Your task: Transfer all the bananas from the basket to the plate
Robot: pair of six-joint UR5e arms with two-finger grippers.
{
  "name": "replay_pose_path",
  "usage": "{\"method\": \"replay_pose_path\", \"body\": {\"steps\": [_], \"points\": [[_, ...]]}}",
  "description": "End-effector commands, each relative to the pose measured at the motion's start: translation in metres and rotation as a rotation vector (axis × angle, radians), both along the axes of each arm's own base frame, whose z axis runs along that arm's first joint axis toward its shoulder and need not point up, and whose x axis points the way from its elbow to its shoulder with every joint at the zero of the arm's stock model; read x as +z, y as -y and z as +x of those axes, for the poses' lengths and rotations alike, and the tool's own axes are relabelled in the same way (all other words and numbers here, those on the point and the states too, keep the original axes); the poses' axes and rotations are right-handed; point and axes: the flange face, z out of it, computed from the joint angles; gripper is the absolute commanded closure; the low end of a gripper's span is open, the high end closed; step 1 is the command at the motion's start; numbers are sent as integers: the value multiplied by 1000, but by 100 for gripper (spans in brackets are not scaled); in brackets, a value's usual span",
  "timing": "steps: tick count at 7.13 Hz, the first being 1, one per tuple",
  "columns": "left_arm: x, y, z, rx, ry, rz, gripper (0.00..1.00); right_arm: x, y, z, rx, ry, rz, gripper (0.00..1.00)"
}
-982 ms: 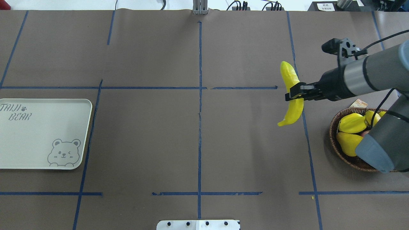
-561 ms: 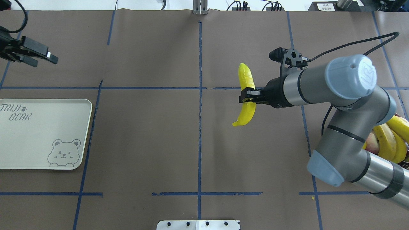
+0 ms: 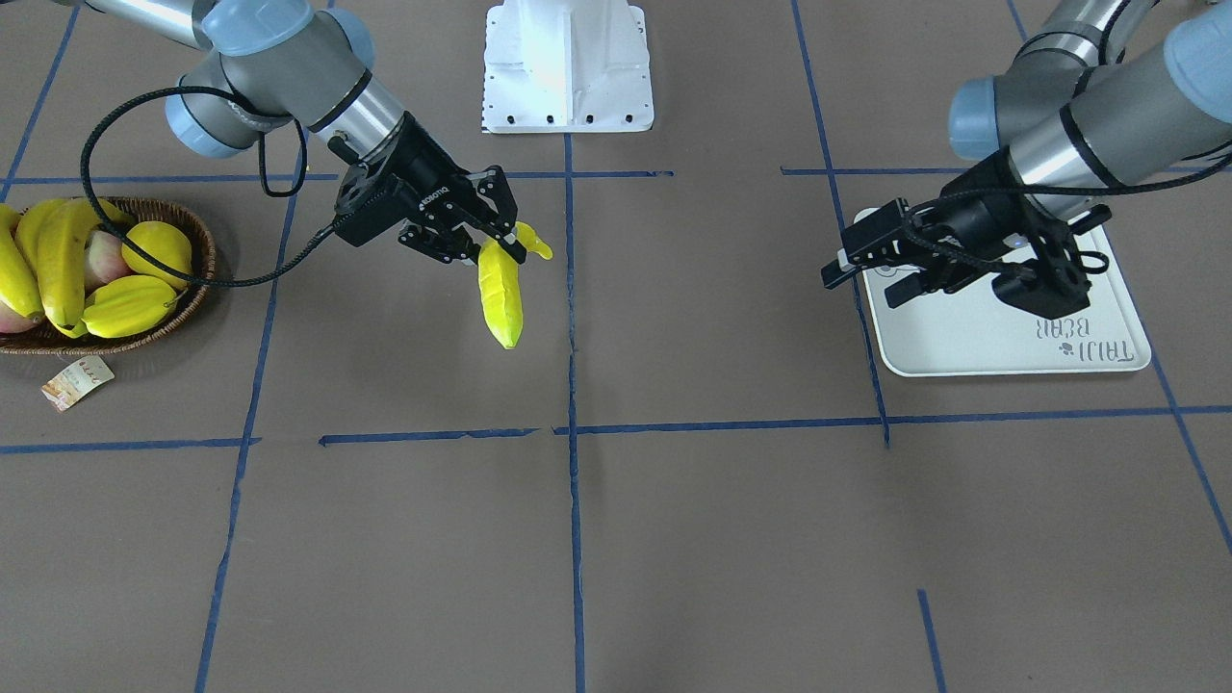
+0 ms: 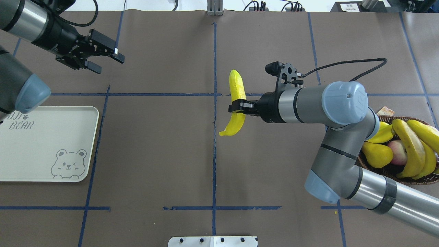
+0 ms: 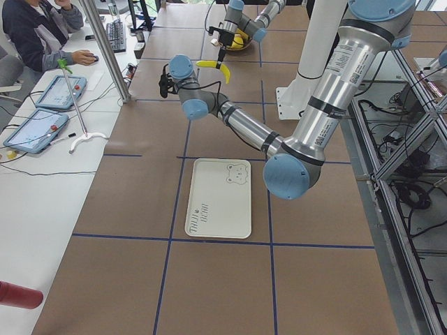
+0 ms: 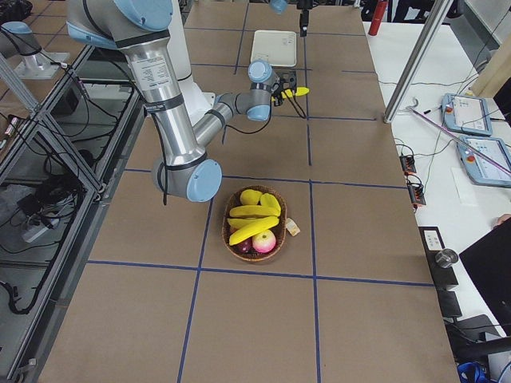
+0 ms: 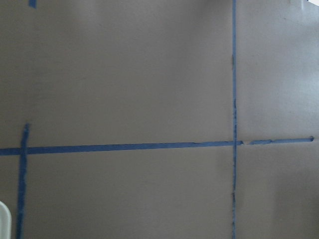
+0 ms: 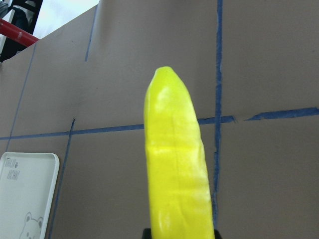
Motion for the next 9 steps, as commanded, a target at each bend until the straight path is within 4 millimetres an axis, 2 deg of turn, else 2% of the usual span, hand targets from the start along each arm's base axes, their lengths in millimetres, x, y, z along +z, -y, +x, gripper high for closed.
{"method": "replay_pose_path", "body": {"steps": [1, 2, 4, 6, 7, 8, 9], "points": [[-37, -13, 42, -34, -43, 42, 1, -25, -1, -15, -4, 58, 18, 90], [-56, -25, 64, -61, -97, 35, 1, -35, -5, -19, -5, 89, -19, 90], [-75, -47, 110, -121, -143, 26, 1, -45, -22, -37, 19, 102, -12, 90], [-81, -56, 131, -149, -154, -25, 1, -46, -32, -45, 5, 106, -10, 89], [-96, -66, 150, -168, -178, -65, 1, -48, -35, -46, 16, 110, -7, 89], [-97, -77, 166, -179, -177, -62, 1, -50, -35, -46, 17, 113, -6, 88], [-97, -84, 175, -182, -177, -62, 1, -62, -36, -50, 15, 127, -1, 88]]}}
